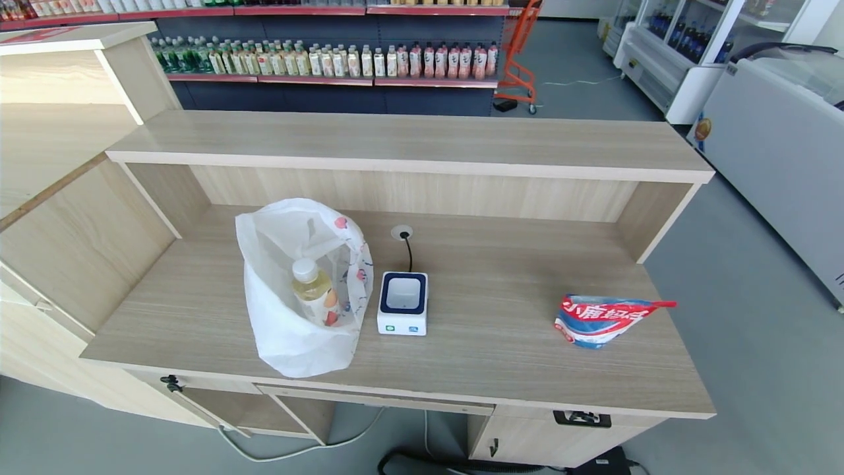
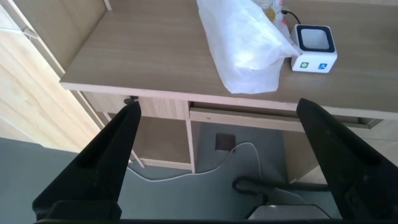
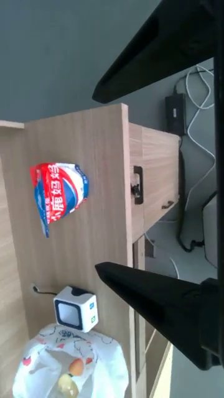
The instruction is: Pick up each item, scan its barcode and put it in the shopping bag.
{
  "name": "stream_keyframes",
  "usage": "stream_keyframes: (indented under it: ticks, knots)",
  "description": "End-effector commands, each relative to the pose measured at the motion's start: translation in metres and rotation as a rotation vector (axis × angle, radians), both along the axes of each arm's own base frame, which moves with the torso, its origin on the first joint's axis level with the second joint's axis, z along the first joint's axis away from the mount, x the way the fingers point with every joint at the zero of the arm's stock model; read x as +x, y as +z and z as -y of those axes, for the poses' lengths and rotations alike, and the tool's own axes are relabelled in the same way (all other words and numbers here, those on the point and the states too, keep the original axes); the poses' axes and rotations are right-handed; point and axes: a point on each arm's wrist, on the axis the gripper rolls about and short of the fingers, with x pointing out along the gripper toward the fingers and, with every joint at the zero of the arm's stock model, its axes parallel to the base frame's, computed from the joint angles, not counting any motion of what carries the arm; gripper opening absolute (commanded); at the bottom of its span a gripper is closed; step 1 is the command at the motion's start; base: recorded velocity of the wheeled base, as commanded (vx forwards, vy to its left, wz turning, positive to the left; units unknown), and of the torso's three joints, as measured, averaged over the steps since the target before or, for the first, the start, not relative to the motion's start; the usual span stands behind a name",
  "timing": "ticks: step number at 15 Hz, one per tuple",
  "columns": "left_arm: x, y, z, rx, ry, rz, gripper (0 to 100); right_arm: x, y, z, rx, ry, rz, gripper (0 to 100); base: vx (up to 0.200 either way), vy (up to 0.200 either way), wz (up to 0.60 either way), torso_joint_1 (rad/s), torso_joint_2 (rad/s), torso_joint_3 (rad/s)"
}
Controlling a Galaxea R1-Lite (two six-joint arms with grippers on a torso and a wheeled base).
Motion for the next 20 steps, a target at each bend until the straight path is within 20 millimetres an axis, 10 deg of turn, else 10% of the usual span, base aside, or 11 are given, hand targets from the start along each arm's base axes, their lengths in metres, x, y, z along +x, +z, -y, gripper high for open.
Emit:
stream_keyframes:
  ticks: [1, 3, 7, 20]
  knots:
    - [0.0, 0.0, 0.0, -0.002, 0.001, 0.0, 100, 0.19, 0.113, 0.014, 0.629, -0.293, -0.413, 100, 0.0, 0.0, 0.0, 0.0, 0.0, 0.0]
    - [0.0, 0.0, 0.0, -0.002, 0.001, 0.0, 100, 0.249, 0.085, 0.025, 0.716, -0.42, -0.558, 100, 0.0, 0.0, 0.0, 0.0, 0.0, 0.0]
    - [0.0, 0.0, 0.0, 0.0, 0.001, 0.0, 100, 0.3, 0.025, 0.019, 0.701, -0.442, -0.674, 100, 0.0, 0.0, 0.0, 0.0, 0.0, 0.0]
    - [0.0, 0.0, 0.0, 0.0, 0.001, 0.0, 100, 0.368, -0.042, -0.045, 0.638, -0.25, -0.671, 100, 0.0, 0.0, 0.0, 0.0, 0.0, 0.0]
